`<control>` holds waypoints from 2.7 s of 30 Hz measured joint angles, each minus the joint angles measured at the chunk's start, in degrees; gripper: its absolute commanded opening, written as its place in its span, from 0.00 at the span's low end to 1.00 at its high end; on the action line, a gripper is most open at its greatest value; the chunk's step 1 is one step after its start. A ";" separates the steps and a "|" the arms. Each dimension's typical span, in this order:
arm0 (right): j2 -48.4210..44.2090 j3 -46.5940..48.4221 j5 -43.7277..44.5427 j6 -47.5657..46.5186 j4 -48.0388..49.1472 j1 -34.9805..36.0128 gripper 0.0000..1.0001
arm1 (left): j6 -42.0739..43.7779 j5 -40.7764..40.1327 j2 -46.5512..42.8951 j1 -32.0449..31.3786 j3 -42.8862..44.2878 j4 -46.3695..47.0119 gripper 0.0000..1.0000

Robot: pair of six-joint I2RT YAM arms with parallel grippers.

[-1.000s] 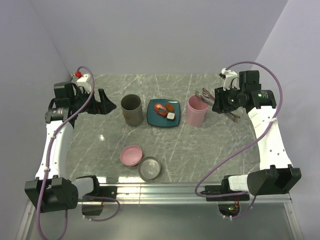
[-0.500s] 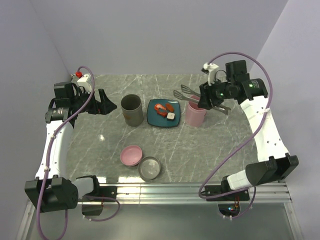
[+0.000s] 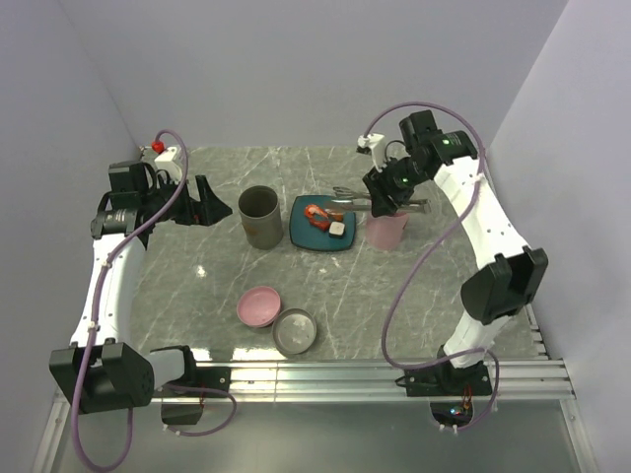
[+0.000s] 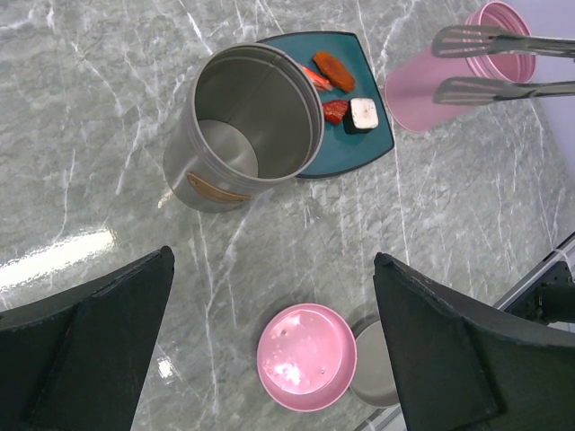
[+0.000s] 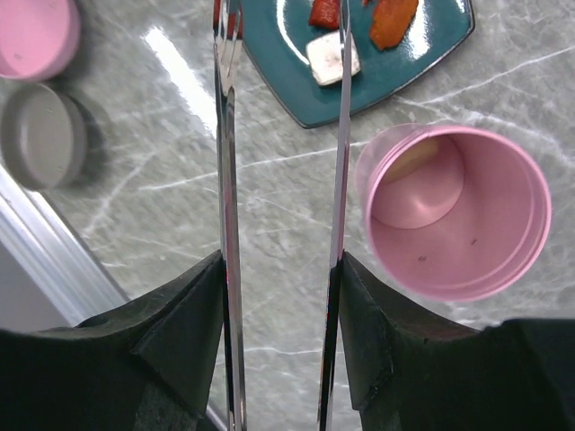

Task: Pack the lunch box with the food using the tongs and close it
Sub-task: Pick up the fake food from the plate.

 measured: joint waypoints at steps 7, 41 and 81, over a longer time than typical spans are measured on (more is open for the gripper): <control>6.40 4.35 1.75 -5.49 -4.46 1.03 0.58 | 0.00 0.24 0.44 0.00 0.00 0.02 0.99; 17.73 10.71 13.35 -11.67 -6.75 5.86 0.60 | 0.20 1.49 0.85 0.00 -0.11 0.07 0.99; -19.76 -36.13 10.60 29.18 20.35 9.53 0.57 | -1.77 1.25 -1.70 0.00 -3.89 1.44 1.00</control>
